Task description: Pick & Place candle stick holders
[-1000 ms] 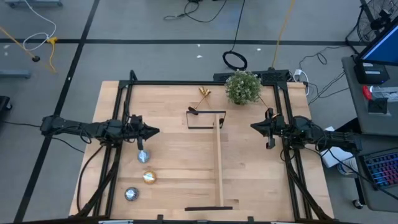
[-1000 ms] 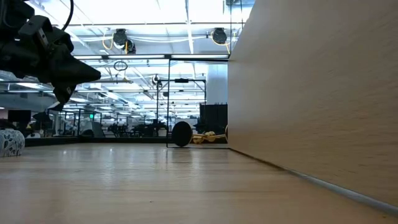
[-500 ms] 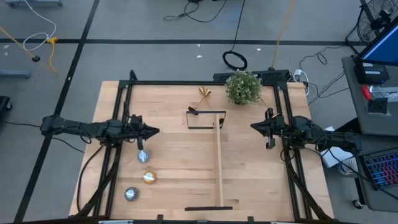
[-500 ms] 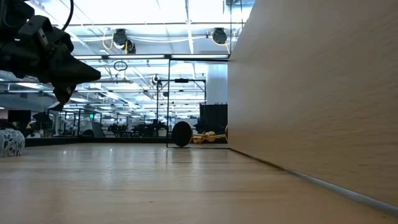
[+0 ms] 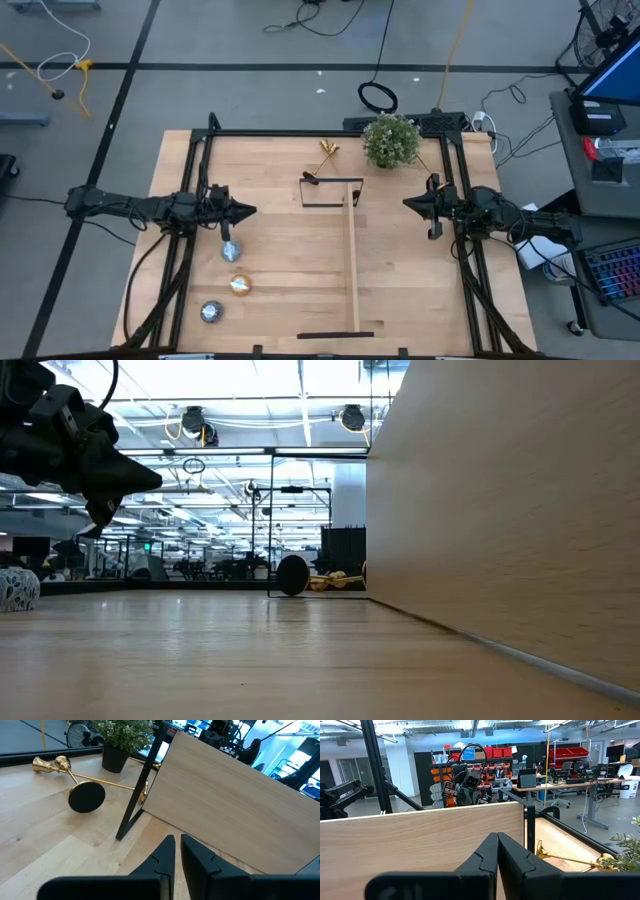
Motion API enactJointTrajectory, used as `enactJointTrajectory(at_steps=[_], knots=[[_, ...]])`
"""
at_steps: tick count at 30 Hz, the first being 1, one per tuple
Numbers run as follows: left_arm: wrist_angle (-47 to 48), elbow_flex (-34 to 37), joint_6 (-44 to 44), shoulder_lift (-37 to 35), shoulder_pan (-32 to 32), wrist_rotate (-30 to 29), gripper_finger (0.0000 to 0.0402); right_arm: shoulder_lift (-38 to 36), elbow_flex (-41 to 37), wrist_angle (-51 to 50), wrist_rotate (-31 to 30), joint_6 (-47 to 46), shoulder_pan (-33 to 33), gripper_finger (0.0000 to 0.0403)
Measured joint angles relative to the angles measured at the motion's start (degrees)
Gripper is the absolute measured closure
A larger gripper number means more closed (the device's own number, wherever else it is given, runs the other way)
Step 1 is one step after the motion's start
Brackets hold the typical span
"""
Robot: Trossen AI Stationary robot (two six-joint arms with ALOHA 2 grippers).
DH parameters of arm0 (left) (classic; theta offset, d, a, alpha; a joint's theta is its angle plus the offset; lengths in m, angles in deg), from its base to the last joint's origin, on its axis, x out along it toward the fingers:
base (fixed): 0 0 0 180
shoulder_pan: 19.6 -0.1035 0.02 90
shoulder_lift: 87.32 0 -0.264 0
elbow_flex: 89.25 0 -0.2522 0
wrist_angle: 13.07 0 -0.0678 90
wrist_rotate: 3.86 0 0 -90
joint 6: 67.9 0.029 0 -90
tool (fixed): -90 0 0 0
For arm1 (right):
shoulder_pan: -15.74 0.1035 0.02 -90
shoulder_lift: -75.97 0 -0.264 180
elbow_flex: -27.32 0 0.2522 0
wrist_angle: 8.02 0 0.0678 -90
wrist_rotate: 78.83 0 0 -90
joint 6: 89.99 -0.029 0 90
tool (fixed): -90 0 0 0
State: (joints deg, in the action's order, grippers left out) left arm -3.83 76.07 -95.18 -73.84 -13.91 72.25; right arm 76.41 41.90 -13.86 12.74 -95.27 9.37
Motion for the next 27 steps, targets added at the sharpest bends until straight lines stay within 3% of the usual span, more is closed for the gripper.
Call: enactJointTrajectory(at_steps=[13,21,27], knots=[[-3.8,0.0,-1.2,0.0,0.0,0.0,0.0369,0.0,0.0,0.0,0.0,0.0,0.0,0.0398],[-32.5,0.0,-17.4,0.0,0.0,0.3,0.0369,0.0,0.0,0.0,0.0,0.0,0.0,0.0399],[-50.5,0.0,-24.2,0.0,0.0,7.0,0.0369,0.0,0.0,0.0,0.0,0.0,0.0,0.0399]])
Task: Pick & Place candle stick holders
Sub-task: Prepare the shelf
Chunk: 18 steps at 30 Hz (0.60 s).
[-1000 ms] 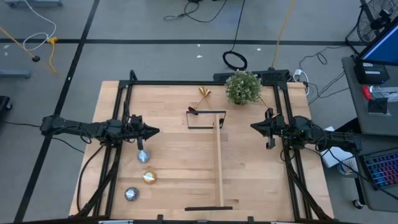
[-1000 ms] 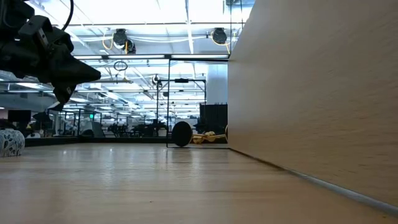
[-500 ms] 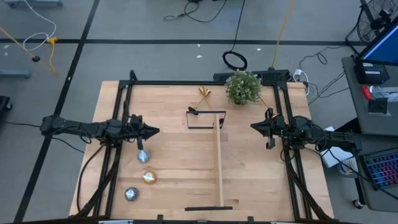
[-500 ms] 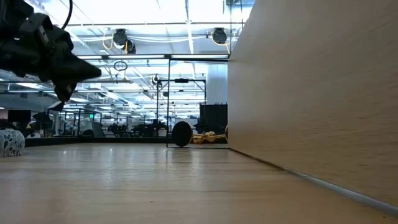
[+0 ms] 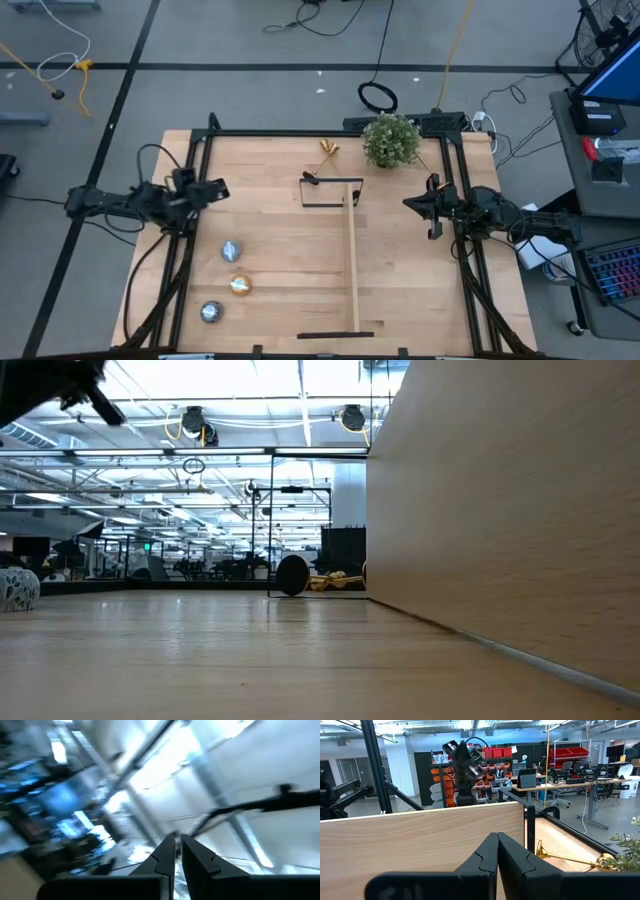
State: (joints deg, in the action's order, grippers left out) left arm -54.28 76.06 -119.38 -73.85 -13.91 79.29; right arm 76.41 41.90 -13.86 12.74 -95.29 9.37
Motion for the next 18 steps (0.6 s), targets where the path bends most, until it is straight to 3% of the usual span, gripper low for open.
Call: enactJointTrajectory(at_steps=[4,9,18], knots=[[-2.3,0.0,-0.1,0.0,0.0,0.9,0.0369,0.0,0.0,0.0,0.0,0.0,0.0,0.0399],[-2.2,0.0,-4.4,0.0,0.0,-2.8,0.0369,0.0,0.0,0.0,0.0,0.0,0.0,0.0399],[-2.2,0.0,-3.9,0.0,0.0,-7.8,0.0369,0.0,0.0,0.0,0.0,0.1,0.0,0.0399]])
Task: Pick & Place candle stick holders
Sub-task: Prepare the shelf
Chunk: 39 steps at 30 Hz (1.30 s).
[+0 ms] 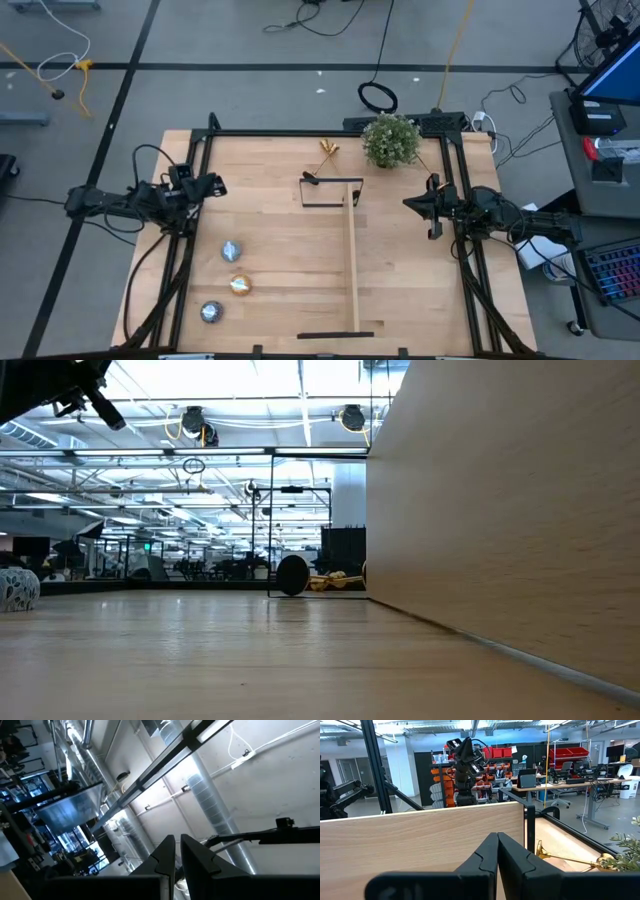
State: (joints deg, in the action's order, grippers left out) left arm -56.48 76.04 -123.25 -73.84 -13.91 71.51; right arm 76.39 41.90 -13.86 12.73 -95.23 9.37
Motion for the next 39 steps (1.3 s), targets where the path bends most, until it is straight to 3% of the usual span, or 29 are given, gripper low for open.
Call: enactJointTrajectory(at_steps=[13,18,29,39], knots=[[0.0,0.0,-0.7,0.0,0.0,1.1,0.0369,0.0,0.0,0.4,-0.4,0.7,0.0,0.0399],[0.0,0.0,-0.7,0.0,0.0,1.1,0.0369,0.0,0.0,6.0,-0.6,-14.9,0.0,0.0399],[0.4,0.0,-0.3,0.0,0.0,1.2,0.0369,0.0,0.0,23.4,-22.7,-41.1,0.0,0.0399],[3.4,0.0,-0.7,0.0,0.0,1.5,0.0369,0.0,0.0,35.3,-42.0,-42.4,0.0,0.0399]])
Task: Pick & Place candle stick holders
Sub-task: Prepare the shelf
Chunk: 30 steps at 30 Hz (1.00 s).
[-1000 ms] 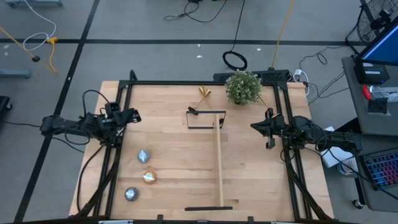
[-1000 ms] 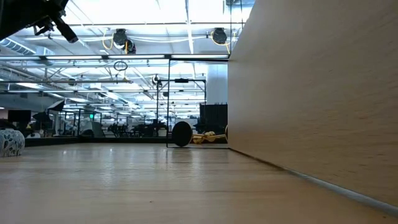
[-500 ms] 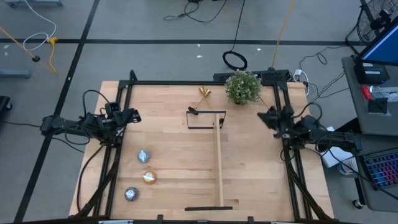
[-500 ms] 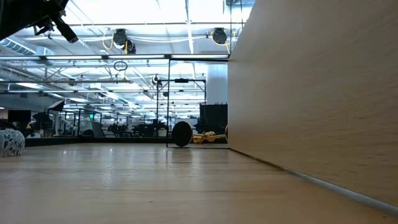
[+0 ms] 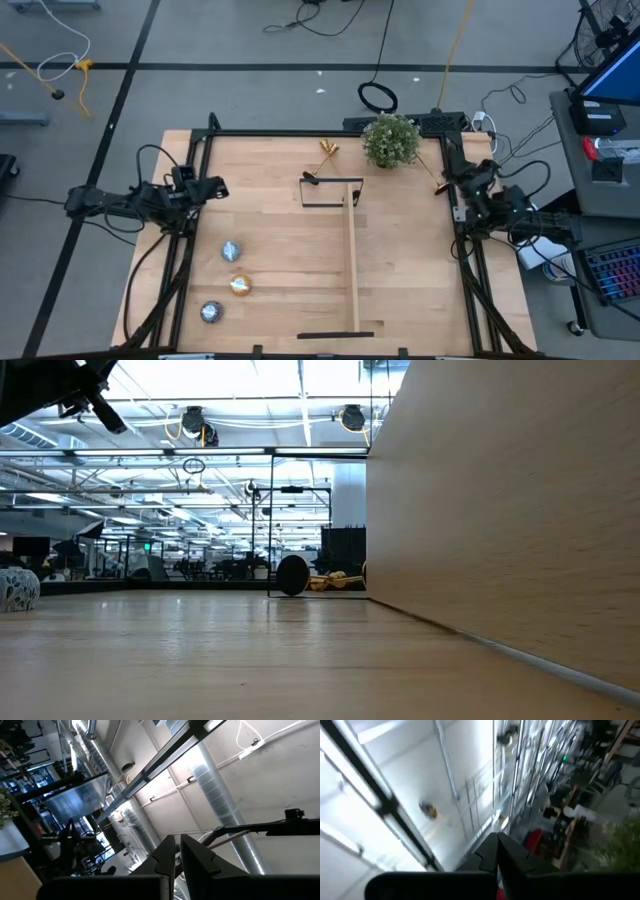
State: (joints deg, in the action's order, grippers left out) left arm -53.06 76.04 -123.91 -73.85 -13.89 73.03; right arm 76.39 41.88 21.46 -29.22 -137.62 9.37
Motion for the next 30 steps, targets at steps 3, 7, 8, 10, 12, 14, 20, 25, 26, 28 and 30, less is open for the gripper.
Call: enactJointTrajectory(at_steps=[3,7,8,10,12,14,20,25,26,28,30], knots=[[1.0,0.0,0.0,0.0,0.0,0.0,0.0369,0.0,0.3,4.7,-0.1,-0.9,0.0,0.0399],[1.8,0.0,0.0,0.0,0.0,0.0,0.0369,0.3,3.0,6.1,7.0,-0.5,0.0,0.0399],[1.9,0.0,0.0,0.0,0.0,0.0,0.0369,0.8,3.8,5.9,9.5,0.2,0.0,0.0399],[2.4,0.0,0.0,0.0,0.0,0.0,0.0369,2.7,6.4,5.4,14.6,1.6,0.0,0.0399],[2.7,0.0,0.0,0.0,0.0,0.0,0.0369,5.1,9.8,6.5,19.0,2.8,0.0,0.0399],[3.1,0.0,0.0,0.0,0.0,-0.3,0.0369,8.7,13.5,6.4,22.6,4.4,0.0,0.0399],[3.5,0.0,0.3,0.0,0.0,-0.7,0.0369,23.2,26.2,6.1,32.5,8.7,0.0,0.0398],[3.5,0.0,0.3,0.0,0.0,-0.7,0.0369,35.6,35.3,3.1,39.2,11.7,0.1,0.0398],[3.5,0.0,0.3,0.0,0.0,-0.7,0.0369,37.4,36.7,2.1,39.9,12.5,0.1,0.0399],[3.5,0.0,0.3,0.0,0.0,-0.7,0.0369,41.0,38.9,-0.5,40.6,13.5,0.1,0.0398],[3.5,0.0,0.3,0.0,0.0,-0.7,0.0369,43.9,40.5,-3.4,40.7,14.0,0.1,0.0398]])
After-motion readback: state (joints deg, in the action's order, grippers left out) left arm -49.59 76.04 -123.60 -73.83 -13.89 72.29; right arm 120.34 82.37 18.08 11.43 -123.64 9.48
